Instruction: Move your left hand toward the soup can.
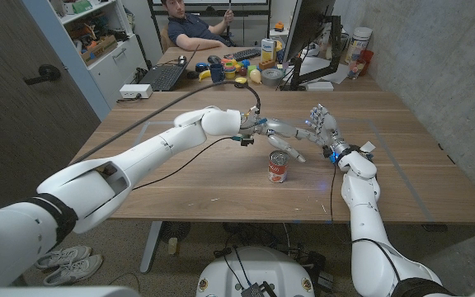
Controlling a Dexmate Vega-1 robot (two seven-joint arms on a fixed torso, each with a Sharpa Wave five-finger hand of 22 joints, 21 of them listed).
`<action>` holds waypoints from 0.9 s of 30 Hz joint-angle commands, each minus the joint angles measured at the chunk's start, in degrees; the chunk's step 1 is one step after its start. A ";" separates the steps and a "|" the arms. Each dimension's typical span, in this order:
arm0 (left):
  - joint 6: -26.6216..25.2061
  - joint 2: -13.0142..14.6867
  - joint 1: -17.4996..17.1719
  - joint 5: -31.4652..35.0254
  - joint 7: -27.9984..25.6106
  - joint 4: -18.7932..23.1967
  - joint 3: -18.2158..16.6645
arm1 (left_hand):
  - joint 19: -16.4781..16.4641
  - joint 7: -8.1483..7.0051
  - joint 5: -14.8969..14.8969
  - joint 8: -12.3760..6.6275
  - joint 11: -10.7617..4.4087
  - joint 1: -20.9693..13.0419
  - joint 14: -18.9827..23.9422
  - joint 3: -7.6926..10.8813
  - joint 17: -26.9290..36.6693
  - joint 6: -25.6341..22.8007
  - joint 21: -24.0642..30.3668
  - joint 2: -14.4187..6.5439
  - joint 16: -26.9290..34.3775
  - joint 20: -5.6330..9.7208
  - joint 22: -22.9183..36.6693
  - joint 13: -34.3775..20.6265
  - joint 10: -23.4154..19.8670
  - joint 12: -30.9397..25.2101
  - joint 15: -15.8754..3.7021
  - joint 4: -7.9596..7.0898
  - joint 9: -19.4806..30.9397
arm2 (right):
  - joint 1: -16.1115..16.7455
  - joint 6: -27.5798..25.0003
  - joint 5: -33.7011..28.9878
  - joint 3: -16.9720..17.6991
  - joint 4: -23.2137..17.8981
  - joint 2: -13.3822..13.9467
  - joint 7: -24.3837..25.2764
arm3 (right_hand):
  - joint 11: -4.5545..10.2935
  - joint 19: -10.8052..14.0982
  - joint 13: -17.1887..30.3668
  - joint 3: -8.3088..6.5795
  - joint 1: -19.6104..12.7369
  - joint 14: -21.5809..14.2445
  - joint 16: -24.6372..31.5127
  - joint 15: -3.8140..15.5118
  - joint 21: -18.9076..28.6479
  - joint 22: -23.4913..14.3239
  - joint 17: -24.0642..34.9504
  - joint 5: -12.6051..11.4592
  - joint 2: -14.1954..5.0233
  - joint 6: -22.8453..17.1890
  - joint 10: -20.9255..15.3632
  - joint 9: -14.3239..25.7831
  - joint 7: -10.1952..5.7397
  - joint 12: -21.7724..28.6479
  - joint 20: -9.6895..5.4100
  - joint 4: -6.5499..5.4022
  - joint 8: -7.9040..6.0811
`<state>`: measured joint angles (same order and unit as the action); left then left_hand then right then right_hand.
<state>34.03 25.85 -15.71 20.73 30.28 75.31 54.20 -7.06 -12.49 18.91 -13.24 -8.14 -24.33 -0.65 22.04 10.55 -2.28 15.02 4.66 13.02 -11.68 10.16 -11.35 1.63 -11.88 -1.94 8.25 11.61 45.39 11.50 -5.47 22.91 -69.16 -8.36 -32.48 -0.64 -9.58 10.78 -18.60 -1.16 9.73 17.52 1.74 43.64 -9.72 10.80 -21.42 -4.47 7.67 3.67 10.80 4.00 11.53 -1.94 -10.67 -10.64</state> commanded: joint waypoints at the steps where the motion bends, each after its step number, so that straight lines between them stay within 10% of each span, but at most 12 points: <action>1: -2.66 0.06 2.29 2.69 5.63 1.95 3.43 | -0.59 -0.19 0.52 -0.68 0.02 -1.12 0.13 0.18 0.14 -1.00 -0.19 -0.06 0.23 -0.30 0.18 -0.38 0.06 -0.09 -0.34 0.51 0.29 | 0.39 0.16 0.32 0.19 -0.35 -0.19 0.00 | 0.13 -1.91 0.28 -0.54 -0.05 0.56 0.02 -0.01 -0.22 -0.31 0.09 -0.16 -5.78 -0.27 -0.02 0.07 -0.24 0.11 -3.32 -0.01 -0.20; 27: -8.56 2.65 0.69 3.05 8.35 8.23 3.55 | -1.77 -0.25 0.60 -0.42 0.29 -3.45 -0.81 0.11 0.20 -0.89 -0.96 0.21 -0.27 -0.61 0.30 -0.70 1.51 0.33 -0.21 0.81 0.31 | 0.93 -0.47 0.27 0.15 -1.02 -0.35 -0.20 | 0.15 -1.73 0.27 -0.50 0.01 0.43 -0.19 -0.07 -0.87 -0.32 0.10 -0.12 -5.74 -0.31 -0.10 0.07 -0.27 0.07 -3.18 0.00 -0.16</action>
<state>27.29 27.80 -14.59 23.52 37.67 81.80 57.52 -8.31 -12.79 19.30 -13.58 -7.47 -27.04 -1.39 22.19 10.54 -3.19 14.17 4.96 12.69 -12.28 10.28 -11.89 3.43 -11.42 -1.61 8.87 11.60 46.06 11.35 -5.17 23.10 -69.91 -8.58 -32.57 -0.63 -9.58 10.78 -18.60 -1.16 9.73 17.52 1.74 42.89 -9.72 10.79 -21.42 -4.47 7.36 3.69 10.79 3.68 11.53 -1.94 -10.67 -10.64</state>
